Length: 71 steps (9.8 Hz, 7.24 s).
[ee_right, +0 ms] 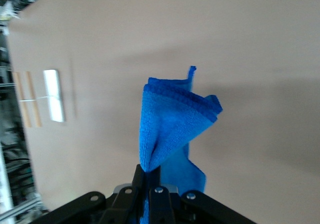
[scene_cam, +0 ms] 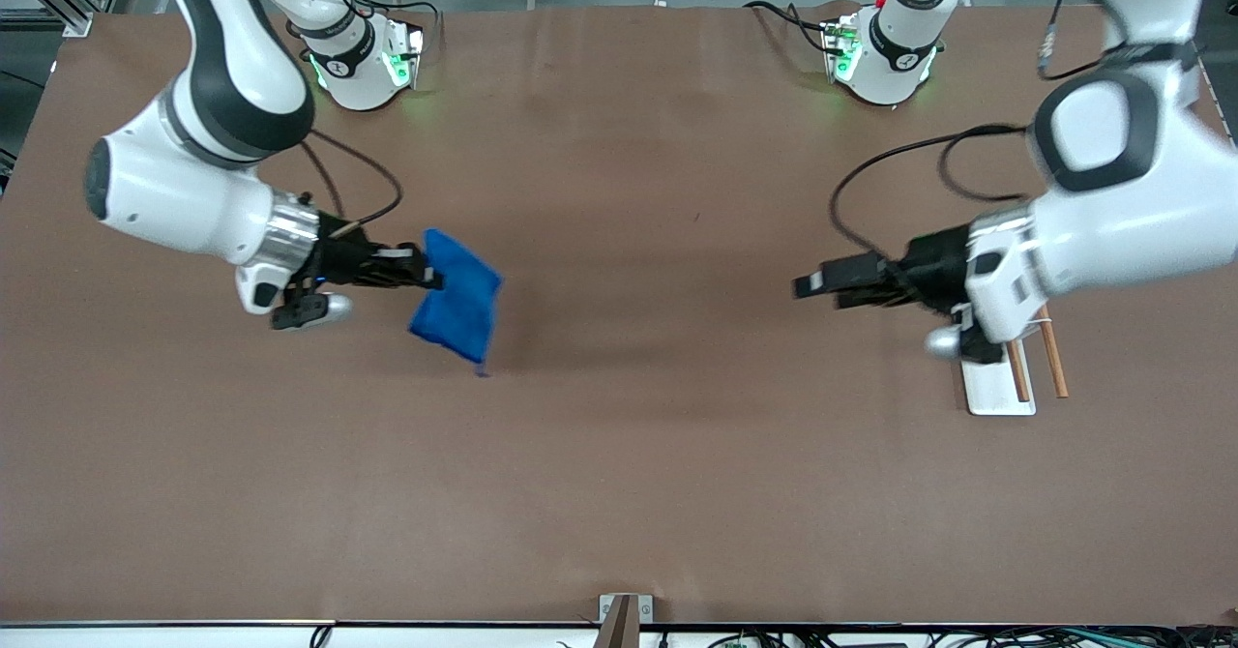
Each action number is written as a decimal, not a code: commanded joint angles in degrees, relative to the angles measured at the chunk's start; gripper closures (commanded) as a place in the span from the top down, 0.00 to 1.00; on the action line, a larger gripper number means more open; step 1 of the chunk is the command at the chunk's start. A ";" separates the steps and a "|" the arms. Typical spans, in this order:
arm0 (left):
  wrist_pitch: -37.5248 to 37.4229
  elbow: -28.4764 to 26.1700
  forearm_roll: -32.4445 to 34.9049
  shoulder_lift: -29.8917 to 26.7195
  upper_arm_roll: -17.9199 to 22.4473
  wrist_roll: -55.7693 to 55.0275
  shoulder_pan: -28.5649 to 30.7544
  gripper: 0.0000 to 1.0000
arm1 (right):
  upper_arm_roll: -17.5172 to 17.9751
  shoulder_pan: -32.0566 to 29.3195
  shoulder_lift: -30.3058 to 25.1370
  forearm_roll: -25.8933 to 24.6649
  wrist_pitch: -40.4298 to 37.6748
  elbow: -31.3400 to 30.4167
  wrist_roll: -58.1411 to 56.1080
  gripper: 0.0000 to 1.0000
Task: Right arm passes towel to left arm to hang
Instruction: 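Lift the towel with the right gripper while the left gripper approaches, then grasp the hanging towel corner with the left gripper, then open the right gripper and pull it back from the towel, then carry the towel with the left gripper over the wooden dowels, then lower the towel over the dowels and open the left gripper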
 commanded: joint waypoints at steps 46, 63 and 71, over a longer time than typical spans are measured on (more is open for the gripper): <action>-20.54 8.44 49.45 3.10 -1.44 -47.46 7.44 0.00 | -23.76 -1.23 -8.27 -44.35 -27.57 18.03 2.57 1.00; -12.41 7.82 66.00 9.41 -1.08 3.69 26.85 0.03 | -25.34 -1.94 -9.24 -47.27 -39.91 25.18 4.42 1.00; -8.00 8.26 65.82 13.29 -1.17 10.91 30.47 1.00 | -25.52 -2.11 -9.24 -46.92 -40.09 24.74 4.95 1.00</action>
